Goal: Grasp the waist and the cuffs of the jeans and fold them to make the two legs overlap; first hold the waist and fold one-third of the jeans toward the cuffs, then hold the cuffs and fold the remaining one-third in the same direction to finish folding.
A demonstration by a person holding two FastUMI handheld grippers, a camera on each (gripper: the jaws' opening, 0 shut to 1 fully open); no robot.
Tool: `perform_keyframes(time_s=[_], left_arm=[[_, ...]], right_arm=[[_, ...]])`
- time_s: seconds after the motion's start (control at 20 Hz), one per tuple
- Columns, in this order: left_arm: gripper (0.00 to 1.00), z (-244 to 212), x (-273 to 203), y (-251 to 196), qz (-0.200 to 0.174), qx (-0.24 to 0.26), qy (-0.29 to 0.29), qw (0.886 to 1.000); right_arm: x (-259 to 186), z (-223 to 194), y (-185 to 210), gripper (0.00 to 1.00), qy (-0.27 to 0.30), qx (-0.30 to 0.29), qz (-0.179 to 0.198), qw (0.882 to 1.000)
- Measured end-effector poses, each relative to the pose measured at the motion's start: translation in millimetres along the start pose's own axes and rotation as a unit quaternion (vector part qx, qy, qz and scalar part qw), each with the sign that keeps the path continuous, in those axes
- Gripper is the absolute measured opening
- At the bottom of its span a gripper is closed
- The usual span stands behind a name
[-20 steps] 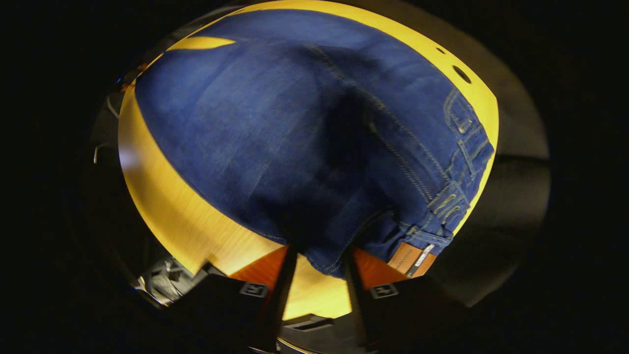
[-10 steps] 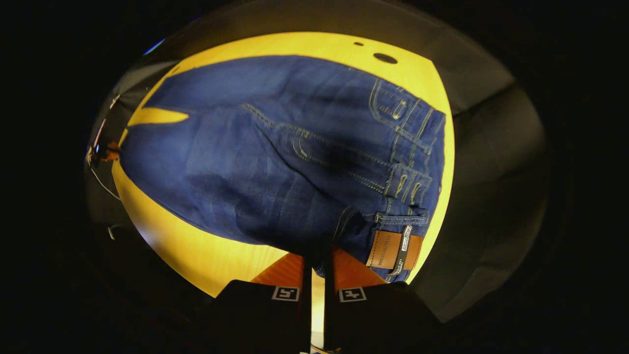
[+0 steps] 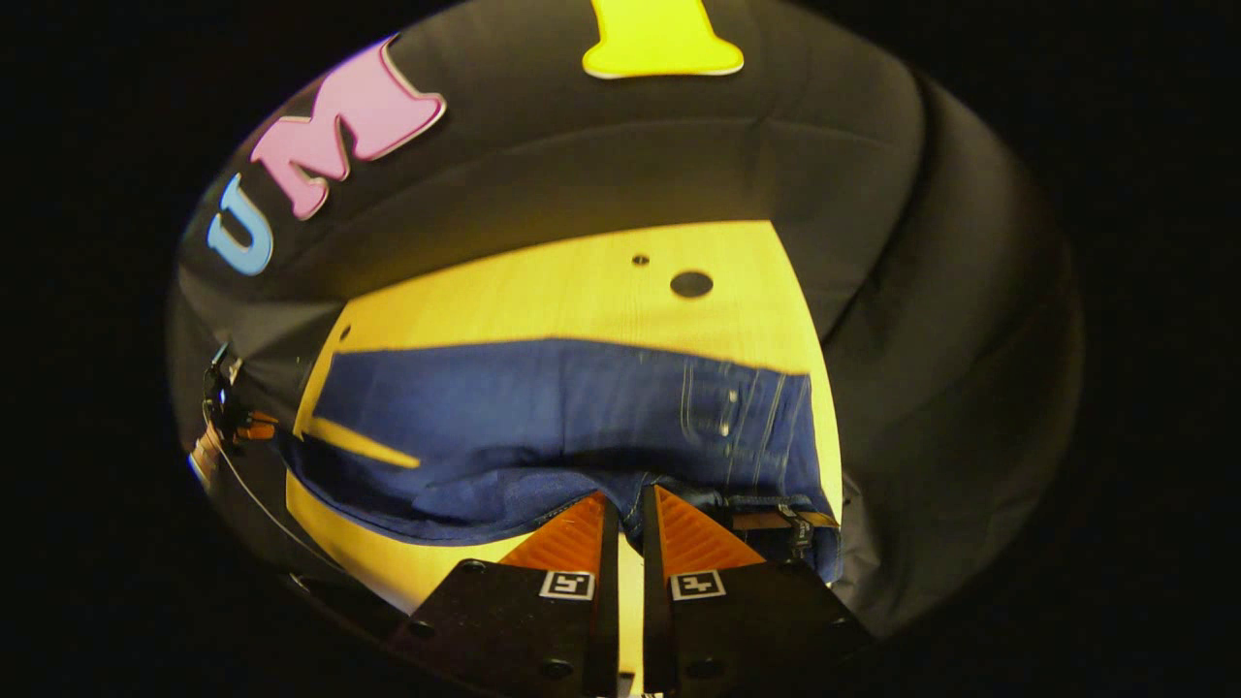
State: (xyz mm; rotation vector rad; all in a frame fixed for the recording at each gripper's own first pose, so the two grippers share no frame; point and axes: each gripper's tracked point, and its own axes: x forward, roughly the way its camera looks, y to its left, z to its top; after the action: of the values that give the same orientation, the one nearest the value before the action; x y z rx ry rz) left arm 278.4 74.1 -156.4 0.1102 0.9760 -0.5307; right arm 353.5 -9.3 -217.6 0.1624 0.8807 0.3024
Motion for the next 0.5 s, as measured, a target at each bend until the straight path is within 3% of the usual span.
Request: perform_keyframes(time_s=[0.15,0.3,0.35,0.4,0.5], left_arm=[[0.06,54,34,49,0.034,-0.096,-0.036,0.994],[0.06,71,75,73,0.054,-0.177,-0.039,0.982],[0.06,72,86,75,0.060,-0.189,-0.034,0.980],[0.07,70,94,85,0.078,-0.188,-0.023,0.979],[0.16,75,100,95,0.115,-0.187,-0.023,0.975]], right_arm=[[50,36,-13,0.14,-0.028,0.036,-0.032,0.998],[108,46,-24,0.13,-0.020,0.066,-0.065,0.995],[125,43,-26,0.05,-0.017,0.063,-0.075,0.995],[136,41,-29,0.14,-0.015,0.061,-0.086,0.994],[153,44,-29,0.16,-0.020,0.085,-0.089,0.992]])
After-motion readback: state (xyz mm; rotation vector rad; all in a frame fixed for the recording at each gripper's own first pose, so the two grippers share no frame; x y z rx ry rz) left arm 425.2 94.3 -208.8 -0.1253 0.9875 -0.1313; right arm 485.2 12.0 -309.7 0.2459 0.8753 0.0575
